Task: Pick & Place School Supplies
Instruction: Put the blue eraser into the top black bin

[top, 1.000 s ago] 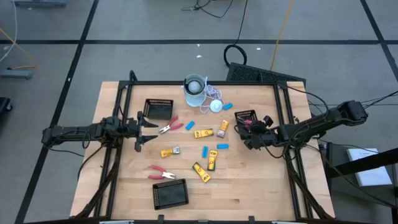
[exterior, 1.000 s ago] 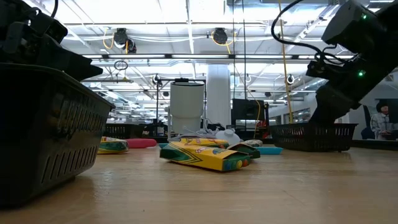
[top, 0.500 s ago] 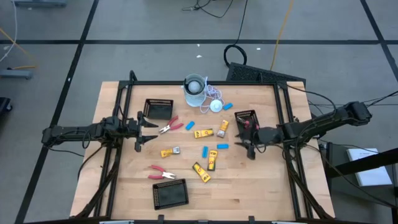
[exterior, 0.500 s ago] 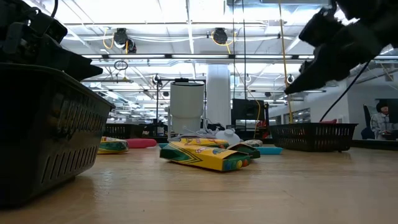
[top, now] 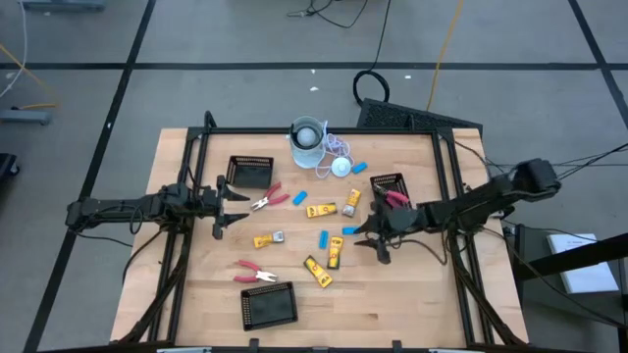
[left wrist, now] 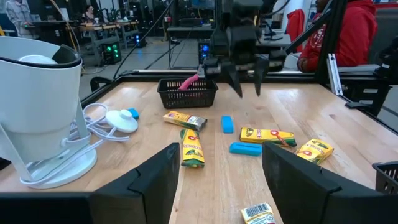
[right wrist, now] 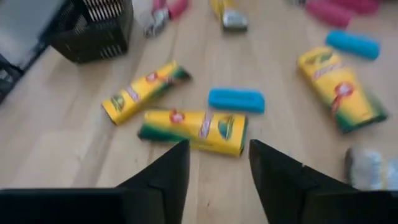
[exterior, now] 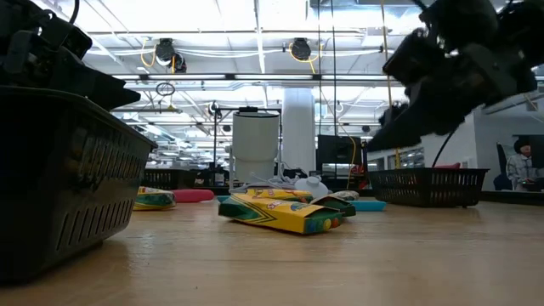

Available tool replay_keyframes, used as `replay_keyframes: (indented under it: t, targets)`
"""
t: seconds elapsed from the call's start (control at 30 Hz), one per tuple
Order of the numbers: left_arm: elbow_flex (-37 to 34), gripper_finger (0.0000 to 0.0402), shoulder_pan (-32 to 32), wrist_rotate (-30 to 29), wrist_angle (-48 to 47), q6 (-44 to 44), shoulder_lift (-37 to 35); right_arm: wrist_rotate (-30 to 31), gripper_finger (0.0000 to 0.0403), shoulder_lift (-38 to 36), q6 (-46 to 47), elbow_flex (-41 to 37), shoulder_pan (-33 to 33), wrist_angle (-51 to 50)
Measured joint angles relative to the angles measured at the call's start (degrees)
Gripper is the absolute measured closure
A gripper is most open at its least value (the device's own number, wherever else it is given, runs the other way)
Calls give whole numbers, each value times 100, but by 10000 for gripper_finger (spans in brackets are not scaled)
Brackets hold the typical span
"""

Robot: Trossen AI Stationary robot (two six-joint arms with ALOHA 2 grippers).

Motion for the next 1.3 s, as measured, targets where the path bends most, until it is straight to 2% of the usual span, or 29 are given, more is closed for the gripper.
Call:
replay_keyframes:
  t: [0.23, 0.43, 0.67, 0.97, 1.3]
  targets:
    - [0, 172, 1, -2, 0, 25, -2, 43, 164, 816, 106, 55, 14, 864]
    - [0, 172, 0, -48, -2, 37, 2, 195, 134, 1176, -43, 623, 19, 286]
    - [4, 172, 0, -244, -9, -127, 295, 344, 137, 1177, -617, 1364, 140, -532]
    - [-4, 172, -2, -250, 391, -202, 958, 783, 144, 1178, -488, 1958, 167, -2855]
    - [-4, 172, -72, -256, 721, -132, 1237, 1164, 145, 1177, -379, 1965, 154, -3482]
